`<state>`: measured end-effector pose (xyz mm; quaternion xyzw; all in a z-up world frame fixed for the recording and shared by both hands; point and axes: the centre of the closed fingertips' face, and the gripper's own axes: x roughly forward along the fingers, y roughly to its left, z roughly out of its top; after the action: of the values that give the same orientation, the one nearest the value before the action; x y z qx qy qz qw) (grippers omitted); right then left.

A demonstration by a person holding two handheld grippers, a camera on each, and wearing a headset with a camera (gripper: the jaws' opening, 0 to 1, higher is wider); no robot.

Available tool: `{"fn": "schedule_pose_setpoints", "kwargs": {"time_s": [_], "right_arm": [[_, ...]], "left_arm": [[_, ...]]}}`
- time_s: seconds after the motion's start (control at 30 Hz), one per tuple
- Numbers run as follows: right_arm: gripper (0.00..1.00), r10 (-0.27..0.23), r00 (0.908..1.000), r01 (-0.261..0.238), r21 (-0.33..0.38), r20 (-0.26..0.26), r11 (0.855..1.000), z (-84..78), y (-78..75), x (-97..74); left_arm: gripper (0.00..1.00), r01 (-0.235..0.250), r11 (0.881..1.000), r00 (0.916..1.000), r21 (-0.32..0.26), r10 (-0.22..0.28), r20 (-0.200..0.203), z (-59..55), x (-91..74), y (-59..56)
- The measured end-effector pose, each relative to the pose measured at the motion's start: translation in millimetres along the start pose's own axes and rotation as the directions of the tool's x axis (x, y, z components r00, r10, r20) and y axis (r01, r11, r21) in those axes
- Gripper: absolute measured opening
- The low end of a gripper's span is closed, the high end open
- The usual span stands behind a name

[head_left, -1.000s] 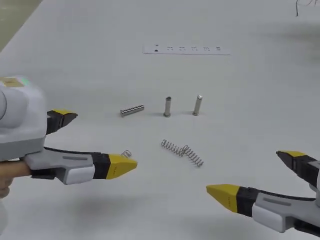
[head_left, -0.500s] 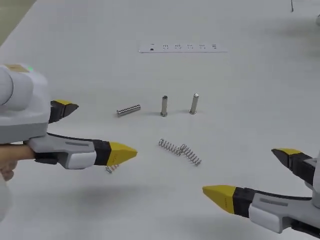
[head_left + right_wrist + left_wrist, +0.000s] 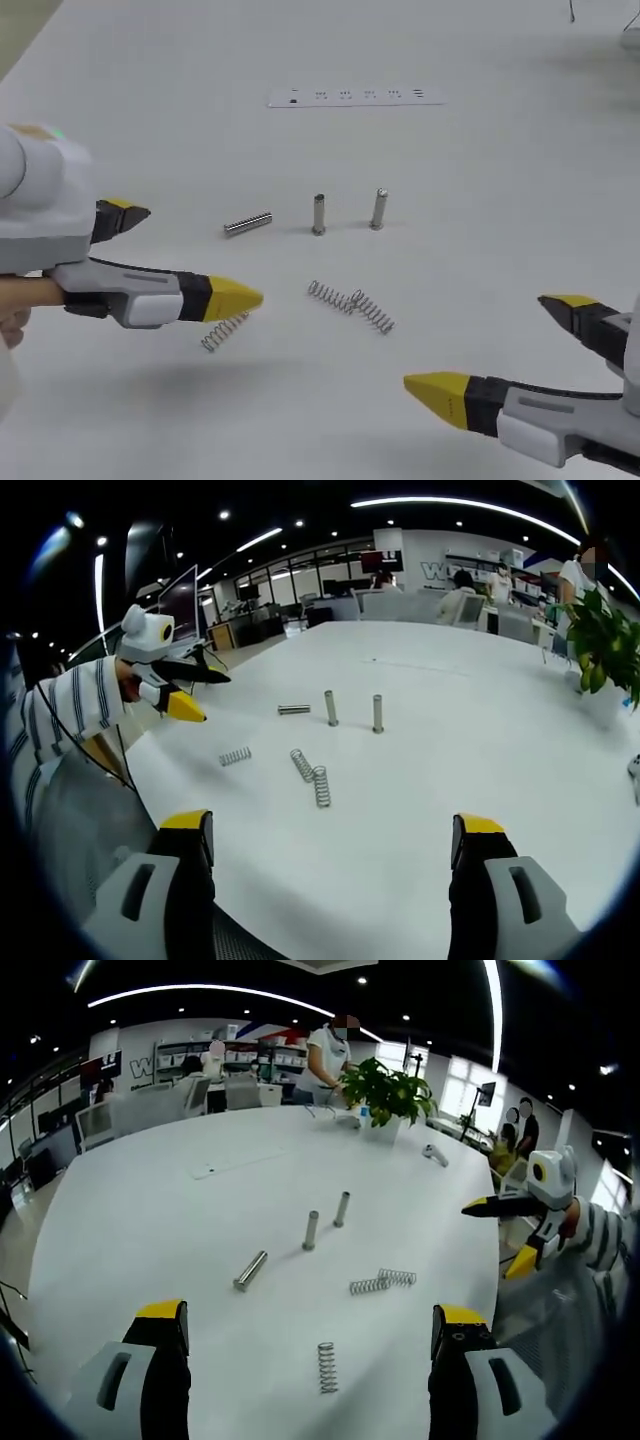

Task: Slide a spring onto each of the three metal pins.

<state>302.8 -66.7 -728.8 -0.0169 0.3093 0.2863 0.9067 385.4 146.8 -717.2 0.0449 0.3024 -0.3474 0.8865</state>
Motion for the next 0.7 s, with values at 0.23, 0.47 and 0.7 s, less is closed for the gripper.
{"fn": "schedule_pose_setpoints", "kwargs": {"time_s": [0.23,0.47,0.7], "right_arm": [[0.97,0.002,0.9999,-0.002,0.001,-0.012,1.000,-2.9,0.1,0.9],[0.97,0.003,0.9998,-0.003,-0.009,-0.022,1.000,-2.4,-0.5,1.9],[0.97,-0.011,0.9998,0.011,-0.011,-0.018,1.000,-1.7,-3.9,0.9]], "left_arm": [[0.98,0.001,1.000,1.0000,-0.021,-0.001,0.007,4.3,7.0,10.8],[0.98,0.001,1.000,1.0000,-0.001,-0.001,0.003,8.2,16.2,17.7],[0.98,0.027,1.000,0.9995,0.006,-0.027,-0.018,7.3,25.9,19.1]]}}
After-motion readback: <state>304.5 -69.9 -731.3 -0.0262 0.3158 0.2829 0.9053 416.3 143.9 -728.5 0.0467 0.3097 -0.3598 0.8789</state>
